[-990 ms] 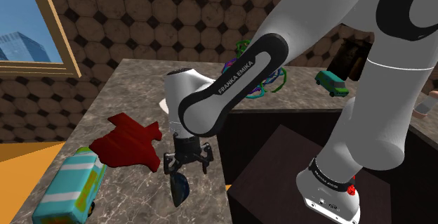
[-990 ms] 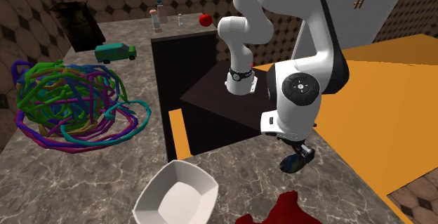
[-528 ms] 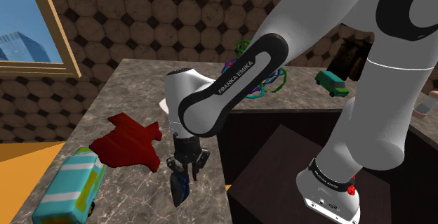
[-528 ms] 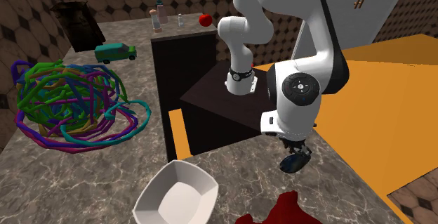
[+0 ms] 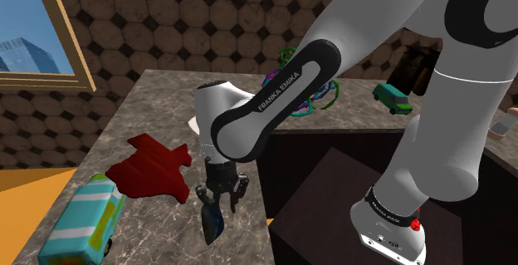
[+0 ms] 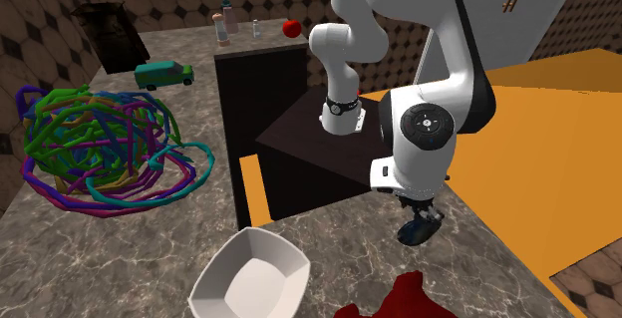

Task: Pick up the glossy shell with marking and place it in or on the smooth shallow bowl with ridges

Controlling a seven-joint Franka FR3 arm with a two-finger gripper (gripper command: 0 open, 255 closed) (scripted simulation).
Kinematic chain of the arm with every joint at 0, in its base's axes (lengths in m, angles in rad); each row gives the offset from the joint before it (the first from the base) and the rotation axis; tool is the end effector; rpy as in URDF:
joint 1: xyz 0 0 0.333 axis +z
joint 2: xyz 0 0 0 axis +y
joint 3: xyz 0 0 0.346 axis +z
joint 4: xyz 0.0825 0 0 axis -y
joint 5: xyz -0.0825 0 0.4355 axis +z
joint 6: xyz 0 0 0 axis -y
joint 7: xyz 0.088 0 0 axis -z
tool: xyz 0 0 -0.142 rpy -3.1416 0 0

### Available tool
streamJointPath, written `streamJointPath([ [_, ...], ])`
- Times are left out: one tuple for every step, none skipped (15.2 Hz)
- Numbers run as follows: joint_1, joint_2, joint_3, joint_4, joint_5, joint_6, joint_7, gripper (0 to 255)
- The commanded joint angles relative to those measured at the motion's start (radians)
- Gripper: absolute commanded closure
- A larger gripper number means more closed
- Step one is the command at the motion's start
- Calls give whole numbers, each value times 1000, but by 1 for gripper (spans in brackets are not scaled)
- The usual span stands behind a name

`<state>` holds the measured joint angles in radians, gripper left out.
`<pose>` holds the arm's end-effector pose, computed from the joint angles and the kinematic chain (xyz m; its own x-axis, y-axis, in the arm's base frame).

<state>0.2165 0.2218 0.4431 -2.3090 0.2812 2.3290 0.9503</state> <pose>0.4119 0.3439 0.2000 0.8239 -0.4606 -0.3303 -0.4799 -0.8769 0.0258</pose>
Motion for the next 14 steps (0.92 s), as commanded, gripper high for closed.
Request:
streamJointPath([
  [43,31,-21,38,-106,10,112,0],
  [92,64,-49,82,-210,9,222,0],
  [143,98,-81,131,-311,-5,326,0],
  [191,131,-111,178,-395,-26,412,0],
  [197,139,-118,174,-396,-14,413,0],
  [199,148,-121,170,-400,-2,416,0],
  [201,156,-124,167,-404,10,418,0],
  [203,165,-126,163,-408,22,421,0],
  [205,174,-129,160,-412,33,424,0],
  [207,184,-131,158,-417,45,427,0],
  [209,193,-134,155,-421,57,430,0],
  [210,198,-136,154,-424,63,432,0],
  [210,198,-136,153,-424,64,432,0],
  [210,198,-136,153,-424,63,432,0],
])
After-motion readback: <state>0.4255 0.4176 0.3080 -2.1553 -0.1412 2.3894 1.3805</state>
